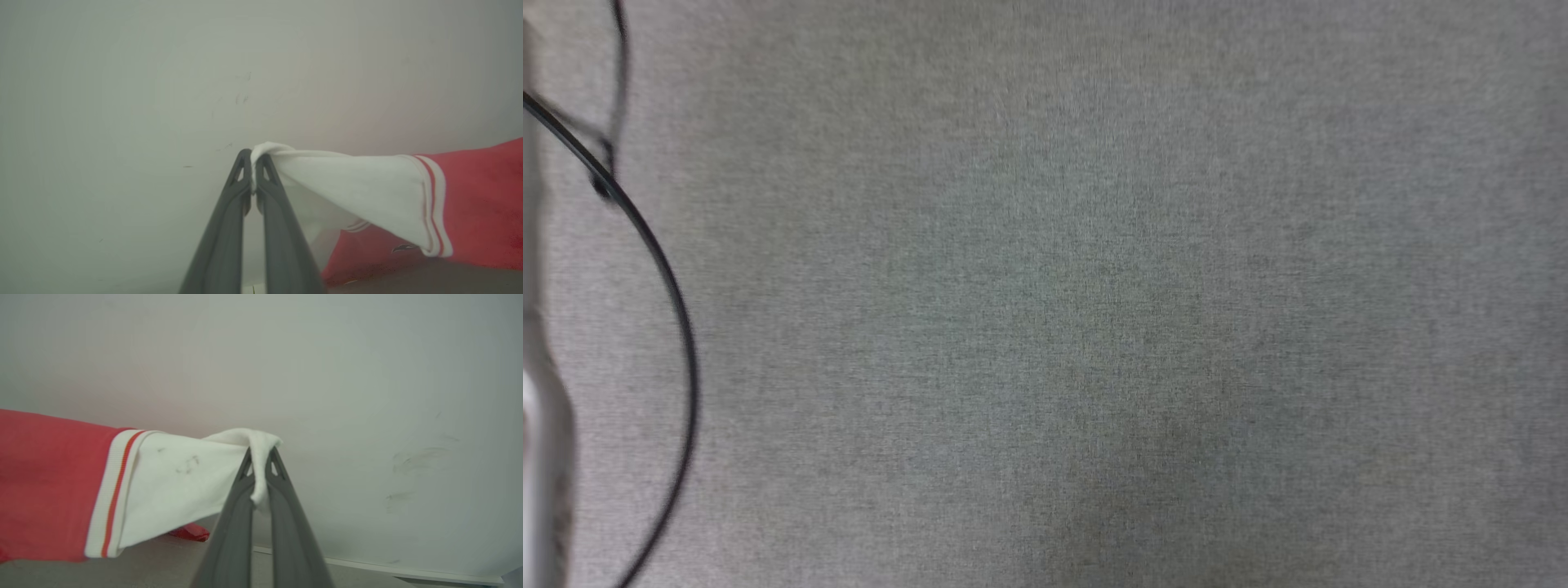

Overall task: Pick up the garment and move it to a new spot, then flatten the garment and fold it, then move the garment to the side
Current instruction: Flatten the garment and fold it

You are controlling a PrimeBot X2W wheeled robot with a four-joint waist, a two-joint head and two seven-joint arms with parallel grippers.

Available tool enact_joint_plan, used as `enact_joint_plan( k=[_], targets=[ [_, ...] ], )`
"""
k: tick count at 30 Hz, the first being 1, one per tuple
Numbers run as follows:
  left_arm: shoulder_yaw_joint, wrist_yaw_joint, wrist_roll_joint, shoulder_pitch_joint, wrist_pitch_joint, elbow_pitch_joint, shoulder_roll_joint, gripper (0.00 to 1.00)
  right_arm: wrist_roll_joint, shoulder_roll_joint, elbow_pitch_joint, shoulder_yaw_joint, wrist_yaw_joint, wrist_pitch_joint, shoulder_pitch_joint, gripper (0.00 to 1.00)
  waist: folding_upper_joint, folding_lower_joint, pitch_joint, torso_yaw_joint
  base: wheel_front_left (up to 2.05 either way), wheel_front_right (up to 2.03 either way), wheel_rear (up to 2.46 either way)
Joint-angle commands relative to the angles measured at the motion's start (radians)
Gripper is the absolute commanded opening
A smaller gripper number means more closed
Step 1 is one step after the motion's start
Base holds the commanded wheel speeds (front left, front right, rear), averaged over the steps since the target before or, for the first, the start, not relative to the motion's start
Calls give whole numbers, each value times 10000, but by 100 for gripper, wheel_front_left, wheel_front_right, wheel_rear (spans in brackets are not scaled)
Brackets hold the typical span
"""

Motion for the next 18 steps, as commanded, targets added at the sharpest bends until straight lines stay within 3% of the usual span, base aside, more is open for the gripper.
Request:
enact_joint_plan(
  k=[1, 11, 18],
  targets=[
    [-31, -50, -115, 602, -167, 89, -43, 0, 197, -71, 141, 165, -16, -105, 483, 0, 0, -2, -335, 23, 0, 0, 0],
    [-258, -133, -665, 4122, -283, 367, -16, 0, 1882, -557, 178, 1426, -16, 682, 3639, 0, 0, -2, -2047, 41, 0, 0, 0],
    [-602, -231, -1111, 6427, 561, 149, 247, 0, 3083, -1178, -470, 2017, -18, 1776, 5789, 0, 0, -2, -3129, 133, 0, 0, 0]
  ],
)
